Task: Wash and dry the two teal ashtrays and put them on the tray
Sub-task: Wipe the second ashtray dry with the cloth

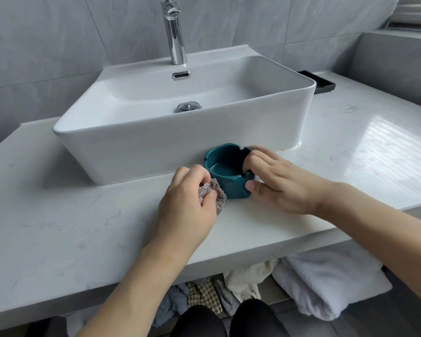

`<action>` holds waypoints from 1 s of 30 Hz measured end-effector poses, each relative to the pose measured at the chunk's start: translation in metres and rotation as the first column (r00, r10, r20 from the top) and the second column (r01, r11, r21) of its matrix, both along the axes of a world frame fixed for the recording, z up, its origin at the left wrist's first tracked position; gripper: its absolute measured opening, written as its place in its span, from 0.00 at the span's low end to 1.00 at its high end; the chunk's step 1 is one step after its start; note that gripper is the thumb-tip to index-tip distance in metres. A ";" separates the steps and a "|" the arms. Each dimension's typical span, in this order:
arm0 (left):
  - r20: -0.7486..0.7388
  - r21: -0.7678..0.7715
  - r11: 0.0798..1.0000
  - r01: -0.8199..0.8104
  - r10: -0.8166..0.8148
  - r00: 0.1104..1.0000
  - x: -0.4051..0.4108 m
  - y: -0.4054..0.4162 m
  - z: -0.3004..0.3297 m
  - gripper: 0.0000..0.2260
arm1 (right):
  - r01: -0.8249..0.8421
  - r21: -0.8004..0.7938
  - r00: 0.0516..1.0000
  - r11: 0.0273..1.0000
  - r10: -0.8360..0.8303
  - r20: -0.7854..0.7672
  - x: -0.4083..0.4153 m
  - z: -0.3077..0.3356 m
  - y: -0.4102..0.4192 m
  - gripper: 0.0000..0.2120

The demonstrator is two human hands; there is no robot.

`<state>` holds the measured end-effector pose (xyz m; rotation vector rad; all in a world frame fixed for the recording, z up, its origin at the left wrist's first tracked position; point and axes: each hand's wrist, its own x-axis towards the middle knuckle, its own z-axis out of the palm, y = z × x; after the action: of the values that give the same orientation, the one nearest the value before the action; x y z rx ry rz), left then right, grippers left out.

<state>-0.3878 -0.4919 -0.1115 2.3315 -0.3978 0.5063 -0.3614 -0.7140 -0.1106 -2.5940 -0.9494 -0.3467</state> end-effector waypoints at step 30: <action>0.095 -0.074 0.997 -0.032 0.038 0.995 0.001 0.000 0.015 0.04 | 0.054 0.169 0.993 0.984 -0.036 -0.110 -0.004 -0.007 -0.006 0.14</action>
<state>-0.3870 -0.4920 -0.0969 2.2539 -0.3781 0.6417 -0.3652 -0.7198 -0.1174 -2.4531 -0.7888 -0.2848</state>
